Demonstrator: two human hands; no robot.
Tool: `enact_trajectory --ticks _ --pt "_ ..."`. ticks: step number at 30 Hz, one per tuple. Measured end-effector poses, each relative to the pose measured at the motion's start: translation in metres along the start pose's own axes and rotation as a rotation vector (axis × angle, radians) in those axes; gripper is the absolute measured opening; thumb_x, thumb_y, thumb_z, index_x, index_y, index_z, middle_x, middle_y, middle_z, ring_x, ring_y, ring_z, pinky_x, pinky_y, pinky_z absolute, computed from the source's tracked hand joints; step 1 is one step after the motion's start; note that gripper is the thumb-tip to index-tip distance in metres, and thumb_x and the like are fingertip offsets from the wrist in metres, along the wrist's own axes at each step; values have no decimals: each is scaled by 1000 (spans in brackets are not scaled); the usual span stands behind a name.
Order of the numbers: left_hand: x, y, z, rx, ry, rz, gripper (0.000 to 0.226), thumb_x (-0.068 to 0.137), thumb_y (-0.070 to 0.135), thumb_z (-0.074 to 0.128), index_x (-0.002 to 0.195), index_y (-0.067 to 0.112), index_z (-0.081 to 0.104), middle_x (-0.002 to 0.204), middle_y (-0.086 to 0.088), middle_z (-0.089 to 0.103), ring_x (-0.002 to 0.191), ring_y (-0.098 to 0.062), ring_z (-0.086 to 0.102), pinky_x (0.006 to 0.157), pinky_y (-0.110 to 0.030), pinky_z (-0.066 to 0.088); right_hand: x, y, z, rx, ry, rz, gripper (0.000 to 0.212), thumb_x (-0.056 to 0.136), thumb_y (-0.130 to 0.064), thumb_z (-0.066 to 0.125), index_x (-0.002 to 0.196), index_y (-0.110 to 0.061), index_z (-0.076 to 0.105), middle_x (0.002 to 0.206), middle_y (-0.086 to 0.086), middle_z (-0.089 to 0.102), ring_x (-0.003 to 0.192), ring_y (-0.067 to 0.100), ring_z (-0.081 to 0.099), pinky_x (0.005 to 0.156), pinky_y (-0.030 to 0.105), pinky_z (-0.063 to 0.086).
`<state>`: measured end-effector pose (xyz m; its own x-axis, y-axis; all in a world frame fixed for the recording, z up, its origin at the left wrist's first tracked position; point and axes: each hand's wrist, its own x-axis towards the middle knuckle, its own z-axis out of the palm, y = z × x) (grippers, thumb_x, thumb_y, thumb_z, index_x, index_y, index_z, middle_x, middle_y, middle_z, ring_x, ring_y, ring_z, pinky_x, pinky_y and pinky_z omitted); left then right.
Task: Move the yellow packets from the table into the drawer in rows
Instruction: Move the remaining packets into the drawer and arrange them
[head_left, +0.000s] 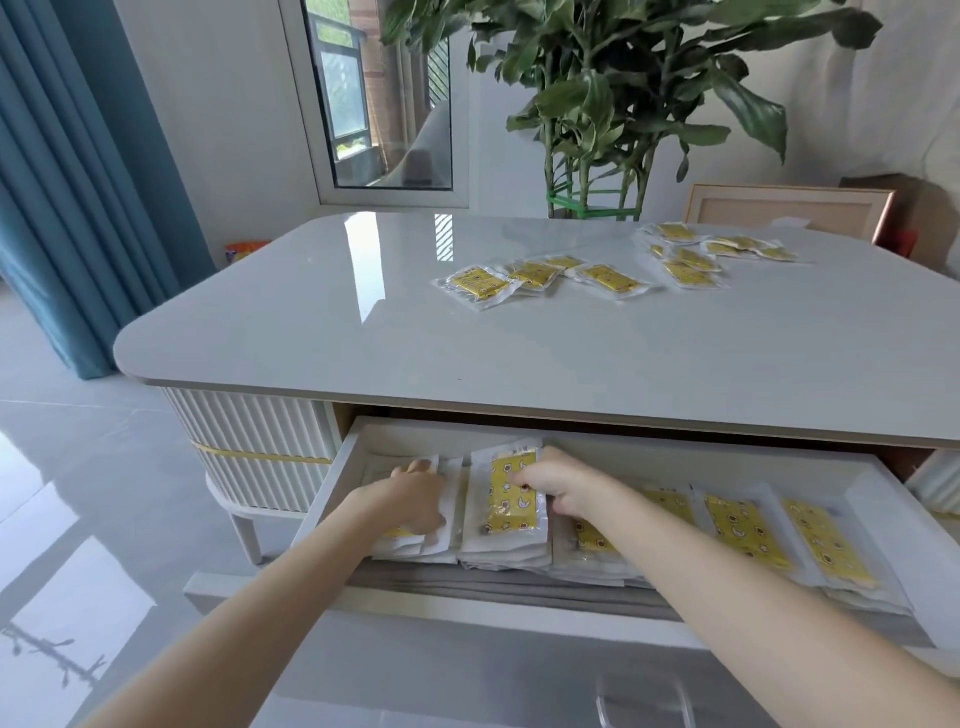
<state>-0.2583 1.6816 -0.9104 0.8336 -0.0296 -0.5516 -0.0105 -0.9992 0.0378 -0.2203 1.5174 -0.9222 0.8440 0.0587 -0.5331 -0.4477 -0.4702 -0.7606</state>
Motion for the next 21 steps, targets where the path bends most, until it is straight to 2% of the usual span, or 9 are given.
enact_trajectory --ticks 2,4,6,7,10,13,17,19,21 --pt "2 4 -1 4 21 22 58 96 16 44 149 13 20 160 -4 -8 148 -28 -1 114 -44 23 -3 0 -6 -35 15 2 37 91 -10 61 126 -1 52 126 10 59 116 26 57 93 30 45" --pt "3 12 -2 28 41 46 61 94 8 43 149 13 18 159 -3 -9 148 -27 1 113 -42 27 -5 2 -21 4 -13 53 33 92 -8 59 124 0 53 109 13 66 96 25 66 84 39 55" --pt "6 23 -4 46 52 70 67 93 4 41 152 17 10 159 -4 -11 148 -27 0 115 -42 27 -13 6 -38 27 -25 98 29 94 -7 57 122 1 53 92 11 66 72 19 64 70 35 57" --pt "8 29 -5 52 59 87 69 93 4 41 152 18 8 160 -4 -10 148 -27 1 115 -43 25 -18 9 -47 11 -4 106 30 95 -8 57 123 1 53 97 12 67 69 17 62 69 34 56" --pt "15 51 -8 65 86 156 66 92 9 42 151 15 13 160 -7 0 147 -26 9 116 -44 25 -30 25 -77 -13 80 118 38 94 -10 59 129 2 49 126 15 59 97 22 63 83 32 50" --pt "17 82 -11 69 99 235 55 94 12 42 146 11 26 154 -9 21 140 -27 27 111 -40 33 -38 43 -108 -37 125 155 42 94 -10 58 132 0 46 133 13 53 122 28 53 84 31 45" --pt "21 114 -12 69 98 293 50 92 8 41 142 10 33 144 -10 39 118 -24 47 90 -33 41 -34 65 -134 -16 154 180 37 93 -10 59 128 -2 49 123 13 59 102 24 56 95 36 48" --pt "24 118 -12 84 103 280 51 92 6 40 142 11 32 143 -9 41 123 -25 47 93 -34 44 -29 68 -135 -1 150 177 27 94 -9 58 119 -4 51 111 12 60 92 22 55 82 32 50" --pt "26 115 -13 96 106 273 50 89 4 41 138 9 36 139 -11 44 122 -26 49 84 -32 45 -25 63 -127 -8 115 171 9 94 -9 58 101 -7 53 90 8 56 75 17 52 63 25 46"
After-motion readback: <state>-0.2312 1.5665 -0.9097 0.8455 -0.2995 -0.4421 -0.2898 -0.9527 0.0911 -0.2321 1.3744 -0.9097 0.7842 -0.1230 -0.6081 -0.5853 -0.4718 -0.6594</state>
